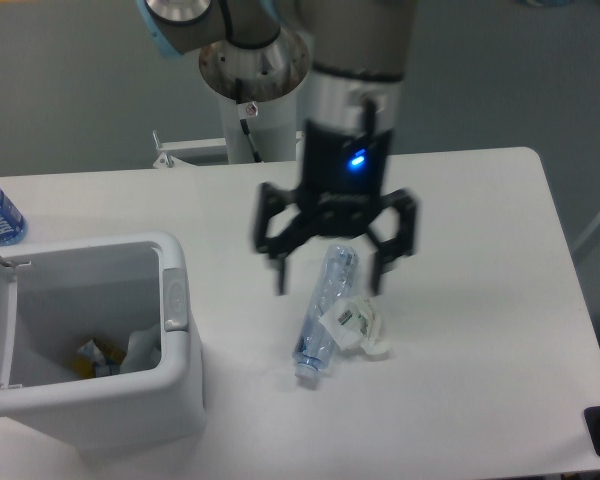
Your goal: Open the trash can
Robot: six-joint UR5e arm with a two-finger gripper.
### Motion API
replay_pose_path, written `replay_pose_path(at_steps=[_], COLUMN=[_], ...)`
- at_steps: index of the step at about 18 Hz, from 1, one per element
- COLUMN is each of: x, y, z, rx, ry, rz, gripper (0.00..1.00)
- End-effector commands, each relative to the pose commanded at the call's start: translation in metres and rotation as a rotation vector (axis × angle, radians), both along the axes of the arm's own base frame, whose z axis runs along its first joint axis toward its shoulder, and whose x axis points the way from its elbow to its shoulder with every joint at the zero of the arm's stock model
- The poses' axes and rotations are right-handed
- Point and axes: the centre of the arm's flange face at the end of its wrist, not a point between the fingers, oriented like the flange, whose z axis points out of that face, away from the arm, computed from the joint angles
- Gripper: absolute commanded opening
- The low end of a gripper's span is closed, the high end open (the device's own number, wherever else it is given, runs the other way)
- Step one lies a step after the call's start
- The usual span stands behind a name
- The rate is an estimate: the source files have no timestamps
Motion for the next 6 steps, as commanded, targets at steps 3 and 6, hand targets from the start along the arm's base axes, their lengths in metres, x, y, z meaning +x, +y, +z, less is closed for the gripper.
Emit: replay_pose_path(at_steps=[3, 6], x=[-0.017, -0.032], y=[-0.026, -0.051], z=[-0.021, -0.033], rx=[-0.238, -0.316], ry=[0.090, 0.100], rz=[-0.171, -0.220], gripper=[1.00, 1.00])
